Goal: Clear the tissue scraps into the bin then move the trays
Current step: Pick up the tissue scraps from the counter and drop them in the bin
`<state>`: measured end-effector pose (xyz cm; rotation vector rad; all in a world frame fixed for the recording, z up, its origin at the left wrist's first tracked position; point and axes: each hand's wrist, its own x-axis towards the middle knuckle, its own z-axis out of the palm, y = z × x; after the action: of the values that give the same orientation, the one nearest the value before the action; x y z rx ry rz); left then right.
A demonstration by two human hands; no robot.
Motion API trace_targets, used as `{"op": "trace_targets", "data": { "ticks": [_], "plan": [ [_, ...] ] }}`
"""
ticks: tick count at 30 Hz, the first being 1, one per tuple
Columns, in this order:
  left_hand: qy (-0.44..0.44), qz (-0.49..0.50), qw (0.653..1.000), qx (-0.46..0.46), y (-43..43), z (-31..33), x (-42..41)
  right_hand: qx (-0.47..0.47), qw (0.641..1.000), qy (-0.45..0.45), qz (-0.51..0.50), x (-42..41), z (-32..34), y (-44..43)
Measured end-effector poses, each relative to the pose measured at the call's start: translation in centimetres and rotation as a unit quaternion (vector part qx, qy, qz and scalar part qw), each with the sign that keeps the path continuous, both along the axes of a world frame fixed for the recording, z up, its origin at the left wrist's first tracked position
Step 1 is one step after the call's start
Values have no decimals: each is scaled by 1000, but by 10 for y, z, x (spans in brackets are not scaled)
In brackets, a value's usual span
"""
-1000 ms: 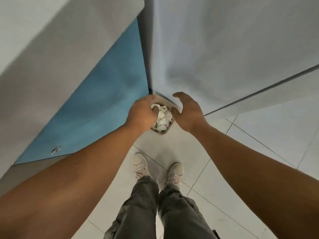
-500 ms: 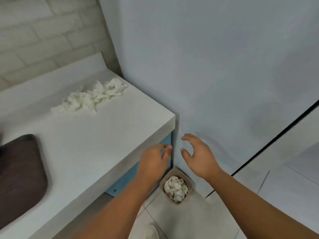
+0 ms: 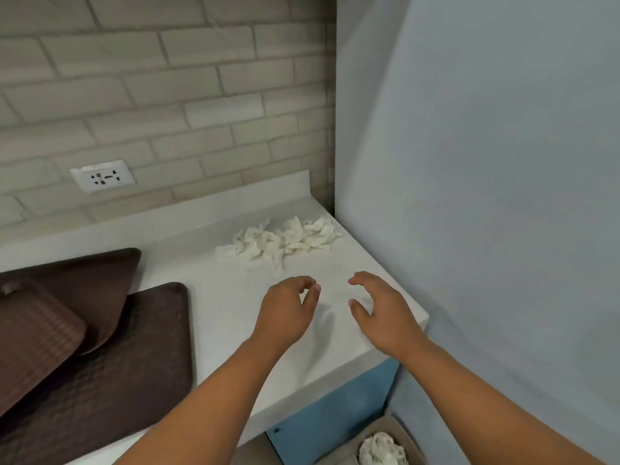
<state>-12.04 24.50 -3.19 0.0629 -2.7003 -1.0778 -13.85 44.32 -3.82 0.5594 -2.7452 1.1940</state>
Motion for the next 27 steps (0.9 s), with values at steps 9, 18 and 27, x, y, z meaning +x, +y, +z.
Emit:
{"op": "trace_targets", "data": {
  "ticks": [9,18,27],
  "plan": [
    [-40,43,997,-55,-124,-20,-104,23,999,-24,41,-100,-7,-99],
    [-97,50,988,-110,-185,-59,-190,21,999,-37,11,-154,-31,-151],
    [-95,28,992,-74,-202,-77,-197,26,999,-32,11,-178,-42,-176]
  ]
}}
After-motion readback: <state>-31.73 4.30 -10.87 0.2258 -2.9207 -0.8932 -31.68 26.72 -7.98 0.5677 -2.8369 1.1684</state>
